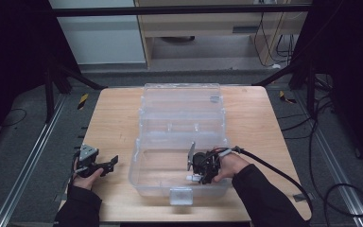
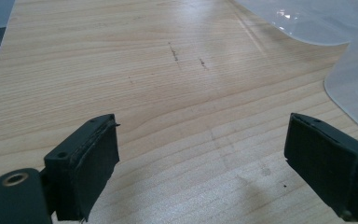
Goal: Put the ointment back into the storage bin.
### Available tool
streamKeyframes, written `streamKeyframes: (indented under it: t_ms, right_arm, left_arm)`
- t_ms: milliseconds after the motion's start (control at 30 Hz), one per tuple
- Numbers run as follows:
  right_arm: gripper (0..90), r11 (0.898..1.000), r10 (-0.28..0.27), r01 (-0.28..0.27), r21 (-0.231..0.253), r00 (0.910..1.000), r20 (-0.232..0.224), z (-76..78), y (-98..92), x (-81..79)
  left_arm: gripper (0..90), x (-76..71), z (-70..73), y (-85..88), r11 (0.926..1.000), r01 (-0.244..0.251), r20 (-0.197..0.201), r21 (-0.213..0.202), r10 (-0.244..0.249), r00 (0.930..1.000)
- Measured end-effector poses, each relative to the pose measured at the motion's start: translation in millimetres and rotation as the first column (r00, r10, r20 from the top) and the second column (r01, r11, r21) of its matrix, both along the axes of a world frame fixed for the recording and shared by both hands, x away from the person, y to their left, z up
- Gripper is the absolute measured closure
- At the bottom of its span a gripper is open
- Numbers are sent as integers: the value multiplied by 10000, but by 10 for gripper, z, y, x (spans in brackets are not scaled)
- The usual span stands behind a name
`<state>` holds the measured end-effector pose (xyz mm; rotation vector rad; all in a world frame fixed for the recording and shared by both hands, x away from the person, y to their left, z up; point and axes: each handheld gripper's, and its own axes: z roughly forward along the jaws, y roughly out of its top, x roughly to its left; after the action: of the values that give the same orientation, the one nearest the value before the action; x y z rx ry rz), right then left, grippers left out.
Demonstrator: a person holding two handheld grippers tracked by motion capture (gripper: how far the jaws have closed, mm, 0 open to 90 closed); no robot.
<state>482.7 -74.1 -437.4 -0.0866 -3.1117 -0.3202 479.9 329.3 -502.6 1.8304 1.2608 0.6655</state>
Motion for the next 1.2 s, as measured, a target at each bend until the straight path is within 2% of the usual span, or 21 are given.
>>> streamKeyframes:
  t_ms: [33, 433, 500, 633, 933, 1067, 1100, 1133, 1200]
  right_arm:
    - [694, 9999, -130, 130, -51, 9999, 60, -9, 4, -10]
    - [691, 9996, -61, 59, -280, 10000, -76, -105, 15, -18]
    - [691, 9990, -93, 87, -434, 9999, -118, -101, 19, -21]
    - [691, 9992, 91, -98, -391, 9998, -185, -114, 14, -16]
    - [692, 9986, 19, -37, -519, 9994, -336, -108, 17, -26]
    - [691, 9990, -46, 36, -442, 9997, -232, -76, 1, -24]
    - [689, 9996, 88, -91, -276, 9999, -124, -68, -11, -16]
    - [689, 9997, -56, 53, -240, 9999, -154, -43, -16, -25]
    - [680, 10000, -3, 3, 18, 10000, -71, -7, -40, -22]
  left_arm:
    - [93, 0, 0, 0, 10000, 4, 0, 2, -4, 10000]
    - [93, 0, 0, 0, 10000, 5, -2, 5, -5, 10000]
    - [93, 0, 0, -2, 10000, 5, -2, 11, -5, 10000]
    - [93, 0, 0, -2, 10000, 3, 0, 11, -3, 10000]
    - [93, -1, 0, -1, 10000, 10, 5, 14, -10, 10000]
    - [93, -1, 0, -1, 10000, 9, 1, 13, -9, 10000]
    - [93, 0, 0, -2, 10000, 4, -1, 12, -4, 10000]
    - [94, 0, 0, -2, 10000, 8, -1, 12, -8, 10000]
    - [94, -1, 0, -2, 10000, 5, -2, 1, -5, 10000]
